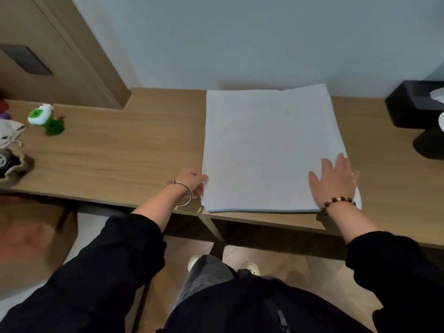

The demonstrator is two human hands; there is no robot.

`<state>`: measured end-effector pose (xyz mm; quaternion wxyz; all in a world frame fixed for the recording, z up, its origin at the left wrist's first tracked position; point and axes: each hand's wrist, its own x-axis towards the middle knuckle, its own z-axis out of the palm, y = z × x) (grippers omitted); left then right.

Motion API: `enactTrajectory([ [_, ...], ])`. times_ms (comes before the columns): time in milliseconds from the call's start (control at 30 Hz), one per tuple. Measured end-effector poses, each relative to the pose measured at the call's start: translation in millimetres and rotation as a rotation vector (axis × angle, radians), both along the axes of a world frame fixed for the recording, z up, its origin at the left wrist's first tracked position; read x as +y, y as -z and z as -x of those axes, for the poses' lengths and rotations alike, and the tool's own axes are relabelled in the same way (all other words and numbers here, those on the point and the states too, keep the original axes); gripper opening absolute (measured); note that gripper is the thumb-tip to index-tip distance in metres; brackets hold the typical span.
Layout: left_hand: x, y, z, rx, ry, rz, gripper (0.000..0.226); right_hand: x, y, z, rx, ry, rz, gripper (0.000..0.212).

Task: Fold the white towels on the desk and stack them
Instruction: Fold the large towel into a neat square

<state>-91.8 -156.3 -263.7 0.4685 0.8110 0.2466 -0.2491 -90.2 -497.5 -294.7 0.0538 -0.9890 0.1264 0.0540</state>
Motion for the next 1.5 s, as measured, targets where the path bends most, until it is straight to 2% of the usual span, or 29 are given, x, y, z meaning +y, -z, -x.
enactTrajectory([
  [100,-6.3,0.8,3.0,0.046,0.049,-0.074,0.027,-2.9,-3.1,2.2,-0.055,0.170,-0.080,0.057],
  [200,-11.0,5.8,6.6,0.068,0.107,-0.142,0.029,-9.9,-0.9,5.1,-0.159,0.334,-0.251,0.056],
  [267,-11.4,8.5,5.6,0.057,0.057,-0.138,0.028,-15.4,0.9,4.3,-0.164,0.420,-0.354,0.049],
  [333,-9.0,9.4,3.3,0.049,-0.054,-0.053,0.027,-21.3,2.3,-0.3,-0.148,0.485,-0.376,0.047],
  [400,-4.6,9.5,2.9,0.003,-0.129,0.028,0.026,-27.1,3.6,-5.0,-0.120,0.505,-0.369,0.051],
  [567,0.7,14.6,9.6,-0.110,-0.136,0.072,0.034,-26.9,5.2,-6.4,-0.112,0.512,-0.383,0.054],
  [767,10.2,25.4,16.4,-0.173,-0.133,0.124,0.032,-27.1,8.9,-9.1,-0.222,0.575,-0.608,0.048],
  [833,11.9,25.2,11.9,-0.129,0.048,-0.044,0.029,-26.6,9.6,-6.6,-0.175,0.557,-0.535,0.047],
  [900,7.1,16.7,5.6,-0.043,0.276,-0.298,0.020,-21.6,7.5,-3.9,-0.123,0.517,-0.435,0.040],
  [967,-5.1,6.2,-1.8,-0.073,0.437,-0.619,0.009,-13.2,0.8,-6.1,-0.133,0.404,-0.317,0.029],
  [1033,-23.5,9.1,-12.2,-0.280,0.533,-0.939,0.045,2.3,-2.6,-14.1,-0.168,0.175,-0.117,0.047],
  [1067,-37.5,9.5,-17.3,-0.407,0.573,-0.990,0.058,14.6,-5.0,-18.0,-0.146,0.044,-0.062,0.053],
  [1133,-69.8,14.7,-23.0,-0.527,0.741,-0.942,0.063,43.6,-4.6,-24.4,-0.036,-0.231,0.003,0.057],
  [1200,-91.7,29.9,-23.1,-0.482,0.856,-0.848,0.057,63.3,8.8,-23.9,0.067,-0.463,0.060,0.056],
  [1267,-94.3,46.5,-21.3,-0.414,0.859,-0.836,0.055,61.2,20.5,-23.1,0.116,-0.558,0.075,0.055],
  [1333,-88.3,56.5,-22.1,-0.406,0.829,-0.872,0.056,44.8,24.7,-27.1,0.123,-0.526,0.076,0.056],
  [1500,-73.5,58.4,-27.7,-0.363,0.680,-0.889,0.057,13.2,23.1,-30.6,0.127,-0.164,0.123,0.059],
])
